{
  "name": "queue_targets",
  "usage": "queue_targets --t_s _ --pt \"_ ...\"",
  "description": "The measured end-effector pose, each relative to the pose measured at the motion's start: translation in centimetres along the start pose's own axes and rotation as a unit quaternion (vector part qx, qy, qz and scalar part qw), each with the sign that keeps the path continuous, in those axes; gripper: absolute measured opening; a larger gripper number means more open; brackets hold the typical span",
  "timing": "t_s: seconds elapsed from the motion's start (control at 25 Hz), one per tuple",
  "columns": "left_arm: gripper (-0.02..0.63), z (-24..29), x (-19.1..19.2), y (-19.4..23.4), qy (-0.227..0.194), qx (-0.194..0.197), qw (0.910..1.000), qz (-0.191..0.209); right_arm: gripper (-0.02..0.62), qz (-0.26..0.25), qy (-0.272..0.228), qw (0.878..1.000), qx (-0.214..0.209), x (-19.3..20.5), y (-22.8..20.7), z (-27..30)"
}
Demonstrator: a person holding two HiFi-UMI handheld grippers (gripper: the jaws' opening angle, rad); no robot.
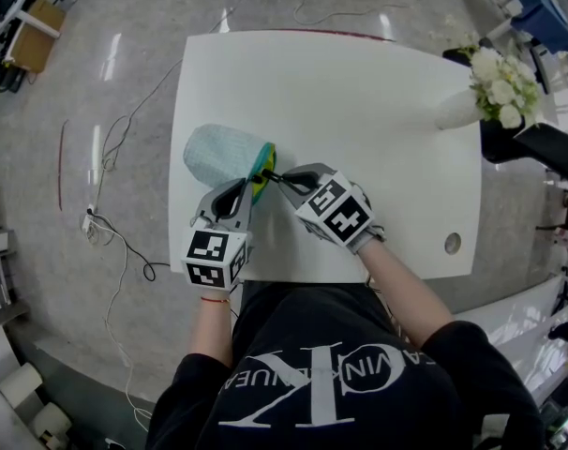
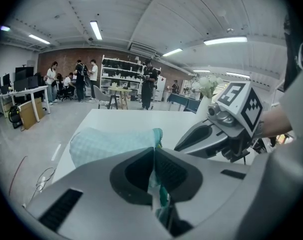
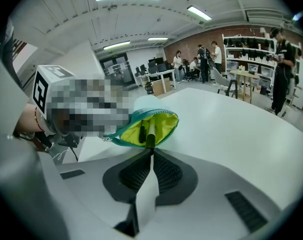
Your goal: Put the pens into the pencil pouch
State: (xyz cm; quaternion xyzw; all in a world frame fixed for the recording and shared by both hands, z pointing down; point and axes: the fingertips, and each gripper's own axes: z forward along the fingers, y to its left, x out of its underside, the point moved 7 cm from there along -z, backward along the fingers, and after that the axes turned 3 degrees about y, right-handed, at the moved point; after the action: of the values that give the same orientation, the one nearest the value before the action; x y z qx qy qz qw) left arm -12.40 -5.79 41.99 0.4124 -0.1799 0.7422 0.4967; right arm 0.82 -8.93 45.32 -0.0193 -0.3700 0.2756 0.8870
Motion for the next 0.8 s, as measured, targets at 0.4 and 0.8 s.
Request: queue_targets --t_s 0.4,0.8 --pt "0.011 -0.2 0.0 -0.6 -0.003 0.010 0.9999 0.009 0.028 -0.005 -0.001 1.000 -0.001 -1.1 0.2 1.1" --pt "0.011 -0.2 0.6 -0.5 -0.001 0.011 0.9999 0.009 0.026 0.002 0.002 1.000 0.013 -1.0 0.2 1.9"
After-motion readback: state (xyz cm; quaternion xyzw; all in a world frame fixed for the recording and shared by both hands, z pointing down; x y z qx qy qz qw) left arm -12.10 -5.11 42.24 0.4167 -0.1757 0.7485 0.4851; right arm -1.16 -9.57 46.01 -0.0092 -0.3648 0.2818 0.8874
